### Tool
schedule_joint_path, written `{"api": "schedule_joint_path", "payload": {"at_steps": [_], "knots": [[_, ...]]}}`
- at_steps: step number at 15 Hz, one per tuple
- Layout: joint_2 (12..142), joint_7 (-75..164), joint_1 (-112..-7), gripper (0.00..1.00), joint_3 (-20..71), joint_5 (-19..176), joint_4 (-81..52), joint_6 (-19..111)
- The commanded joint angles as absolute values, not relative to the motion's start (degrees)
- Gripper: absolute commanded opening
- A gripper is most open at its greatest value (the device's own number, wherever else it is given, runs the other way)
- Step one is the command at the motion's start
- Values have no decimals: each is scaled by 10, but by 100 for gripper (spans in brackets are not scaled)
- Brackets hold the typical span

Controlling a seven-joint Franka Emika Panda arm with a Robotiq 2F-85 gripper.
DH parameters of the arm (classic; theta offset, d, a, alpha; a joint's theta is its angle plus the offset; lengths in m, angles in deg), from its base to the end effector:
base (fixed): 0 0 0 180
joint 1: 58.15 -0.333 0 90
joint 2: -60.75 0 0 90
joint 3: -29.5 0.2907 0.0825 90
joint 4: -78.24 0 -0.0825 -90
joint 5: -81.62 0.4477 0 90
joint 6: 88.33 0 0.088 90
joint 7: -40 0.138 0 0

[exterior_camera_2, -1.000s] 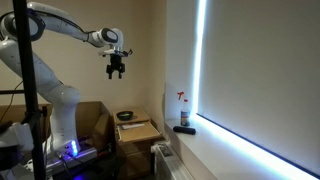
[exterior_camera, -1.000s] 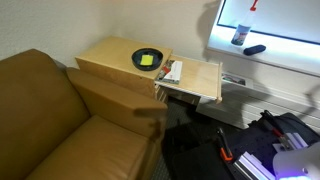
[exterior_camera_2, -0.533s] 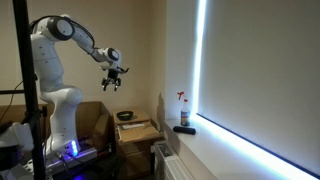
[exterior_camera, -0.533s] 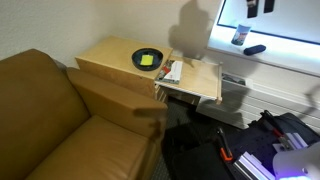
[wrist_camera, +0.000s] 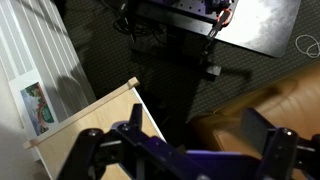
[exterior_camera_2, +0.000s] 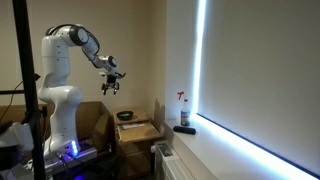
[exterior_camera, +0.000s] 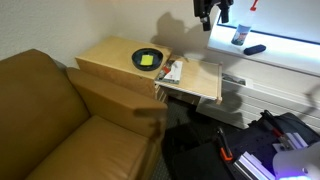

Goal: Take the sponge out of the bowl and place it on the pullout table

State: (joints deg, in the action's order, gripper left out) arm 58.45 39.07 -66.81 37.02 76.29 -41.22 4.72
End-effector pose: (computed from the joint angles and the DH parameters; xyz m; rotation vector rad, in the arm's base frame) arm 0.5134 0.1360 0.3343 2.8928 0.4701 -0.6021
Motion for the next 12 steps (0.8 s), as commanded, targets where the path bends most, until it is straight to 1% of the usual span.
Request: {"api": "schedule_joint_path", "payload": {"at_steps": [1,4,5,9,12], "knots": [[612,416,-659,100,367,733,-405,68],[703,437,-644,100,348,814,-346,126],[715,475,-661,100,364,853,-362,162],[794,542,-684,100,385,970,-329,301],[817,589,-706,100,398,1014,-308,406]]}}
